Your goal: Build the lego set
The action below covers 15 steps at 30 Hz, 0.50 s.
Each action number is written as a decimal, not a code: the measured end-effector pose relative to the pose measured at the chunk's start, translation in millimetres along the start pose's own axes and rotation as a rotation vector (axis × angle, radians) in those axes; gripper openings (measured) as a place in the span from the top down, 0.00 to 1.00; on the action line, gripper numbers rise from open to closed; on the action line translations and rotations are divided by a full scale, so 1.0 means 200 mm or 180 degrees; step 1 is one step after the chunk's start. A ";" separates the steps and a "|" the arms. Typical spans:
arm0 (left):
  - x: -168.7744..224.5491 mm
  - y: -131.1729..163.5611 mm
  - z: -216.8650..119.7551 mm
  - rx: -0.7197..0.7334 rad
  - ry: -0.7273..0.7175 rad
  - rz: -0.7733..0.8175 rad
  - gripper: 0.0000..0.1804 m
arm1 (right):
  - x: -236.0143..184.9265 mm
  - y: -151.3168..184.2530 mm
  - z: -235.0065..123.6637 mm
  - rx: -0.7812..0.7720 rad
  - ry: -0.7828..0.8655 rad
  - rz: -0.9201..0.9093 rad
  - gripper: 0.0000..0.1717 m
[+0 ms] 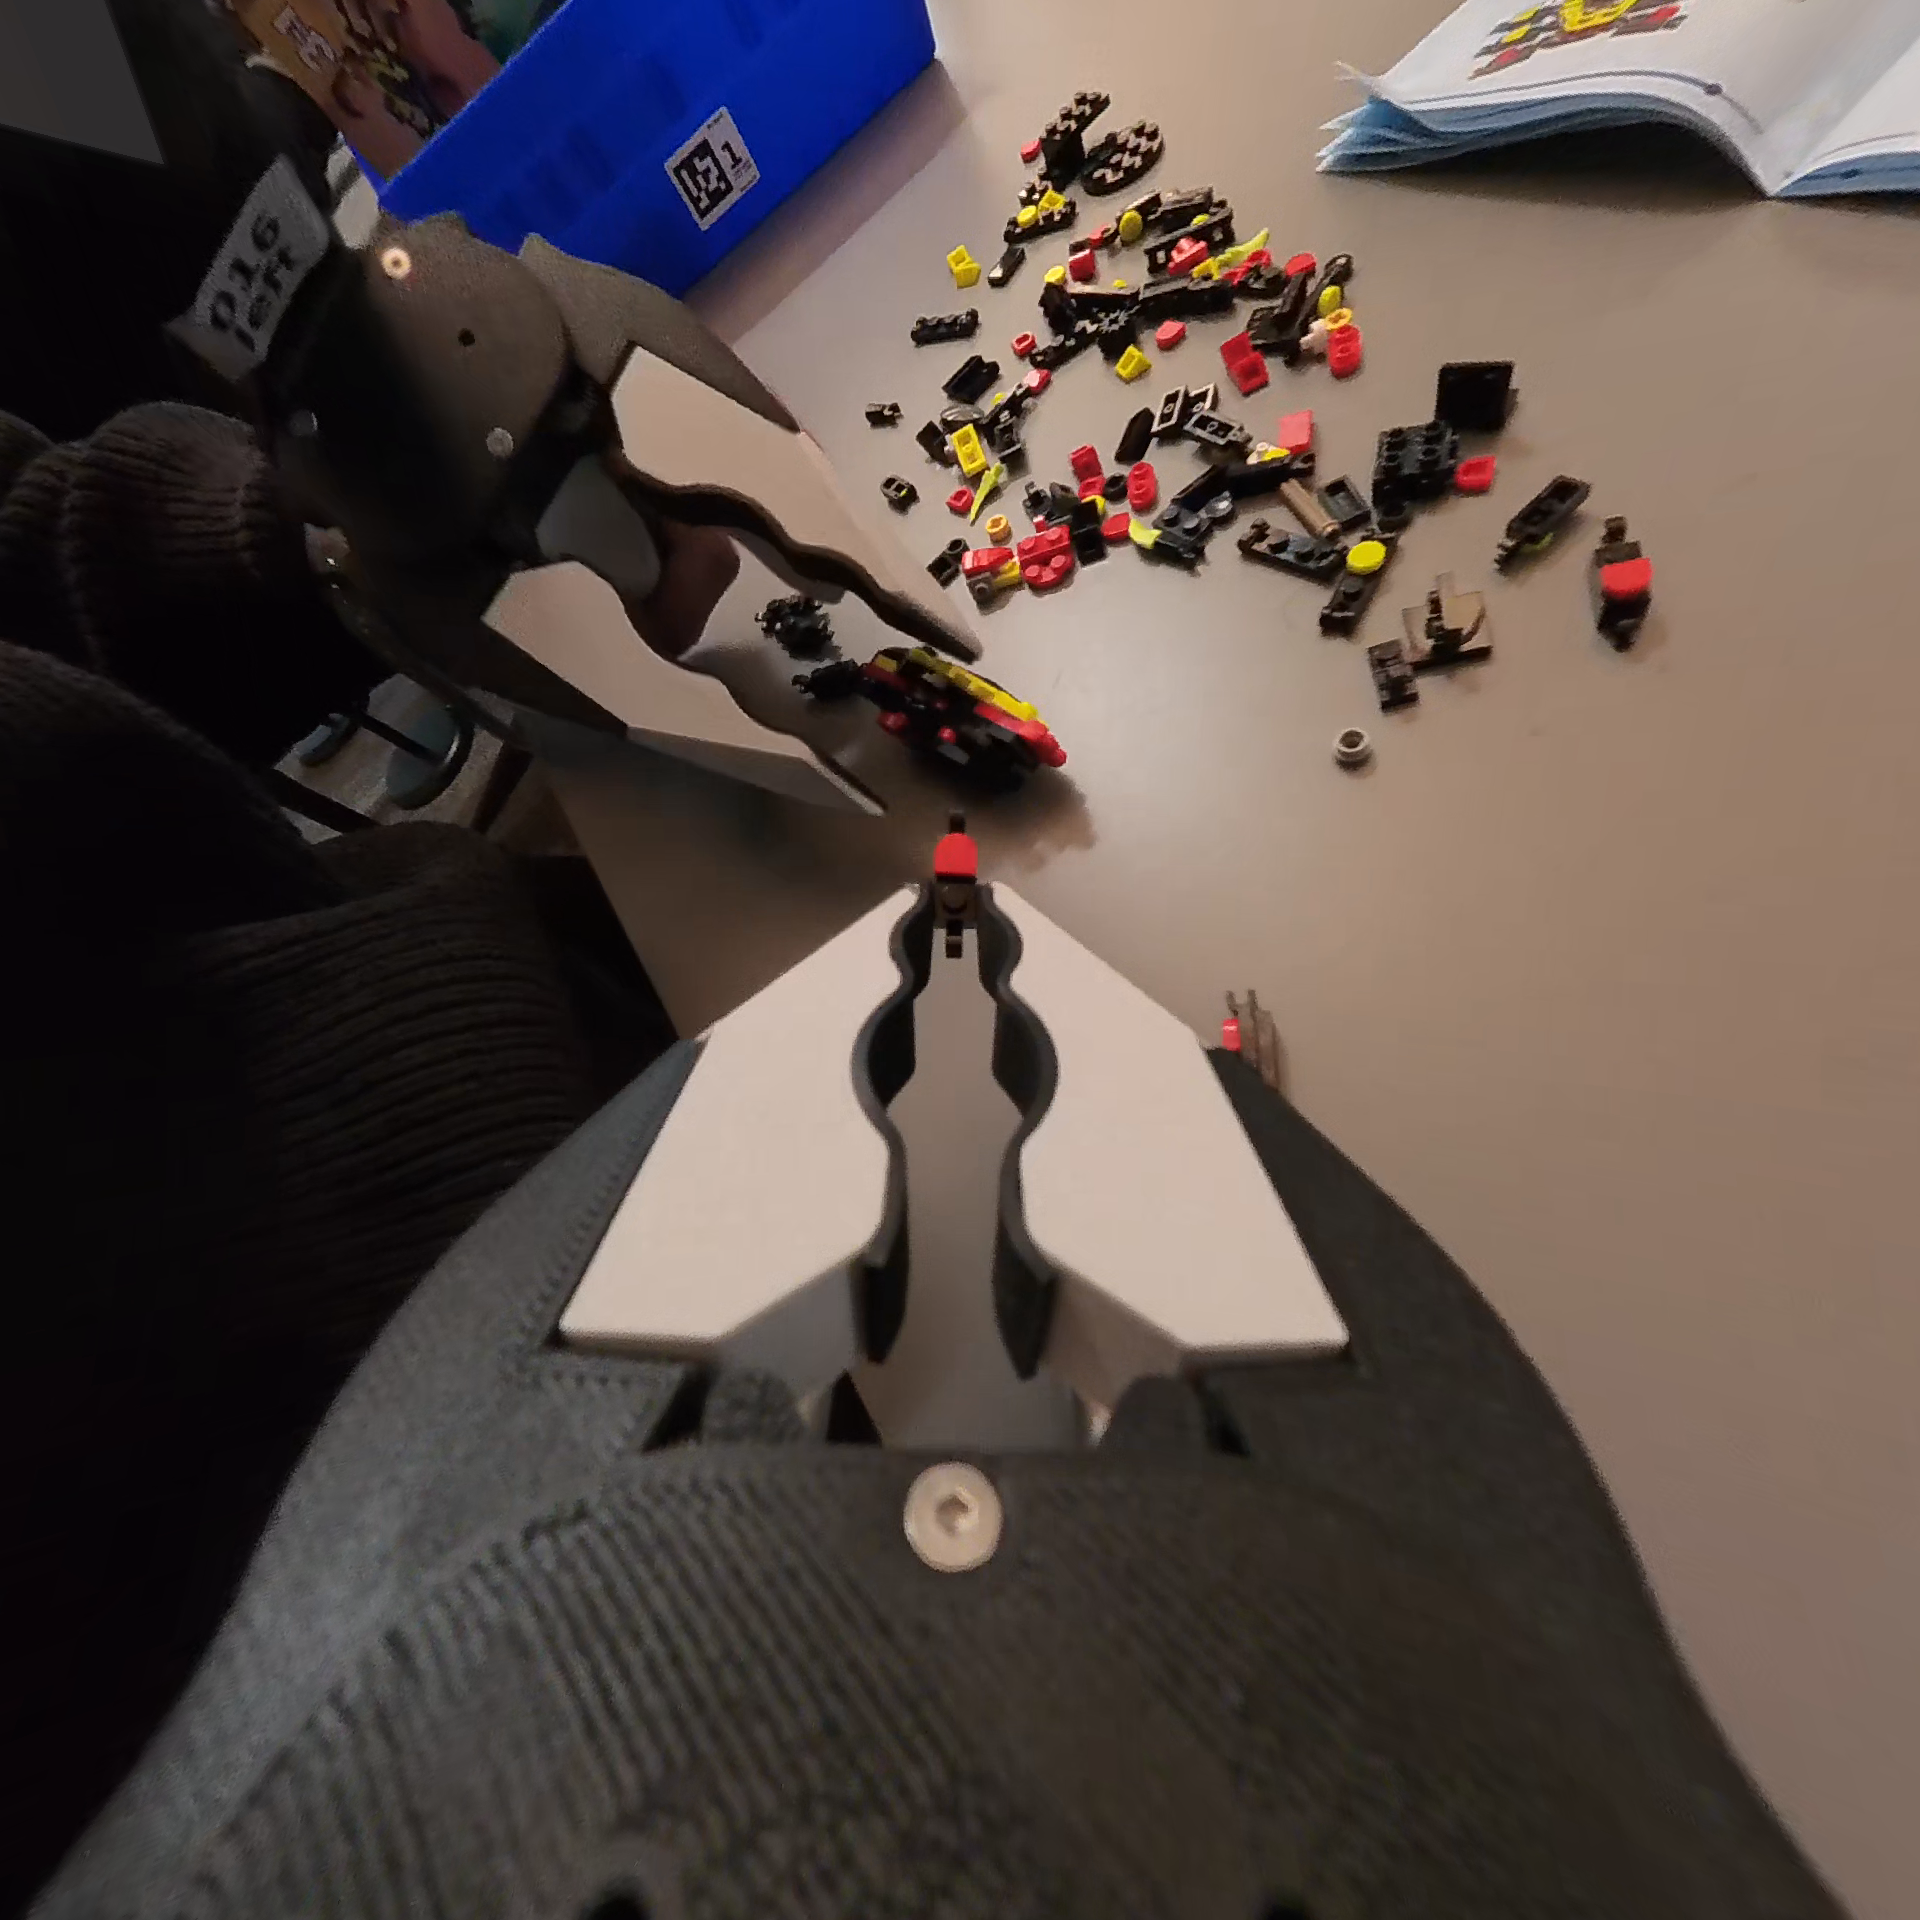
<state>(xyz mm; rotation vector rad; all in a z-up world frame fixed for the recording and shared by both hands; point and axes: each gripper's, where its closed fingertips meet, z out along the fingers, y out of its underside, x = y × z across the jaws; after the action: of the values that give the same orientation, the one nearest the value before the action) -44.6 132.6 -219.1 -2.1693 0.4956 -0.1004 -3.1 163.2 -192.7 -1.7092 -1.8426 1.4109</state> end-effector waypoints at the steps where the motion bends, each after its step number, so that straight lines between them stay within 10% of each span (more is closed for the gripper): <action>1: 0.00 0.00 0.00 0.0009 0.0055 -0.0073 0.79 | 0.00 0.00 0.00 -0.0001 0.0012 -0.0009 0.96; 15: -0.06 0.04 0.00 -0.0072 -0.0097 -0.0185 0.85 | 0.05 0.10 0.03 -0.0444 0.0374 -0.0366 0.97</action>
<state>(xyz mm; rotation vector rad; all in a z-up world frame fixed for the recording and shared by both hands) -57.6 132.7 -223.2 -2.2047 0.4183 -0.0940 2.3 166.5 -216.0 -1.6804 -1.9799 1.1375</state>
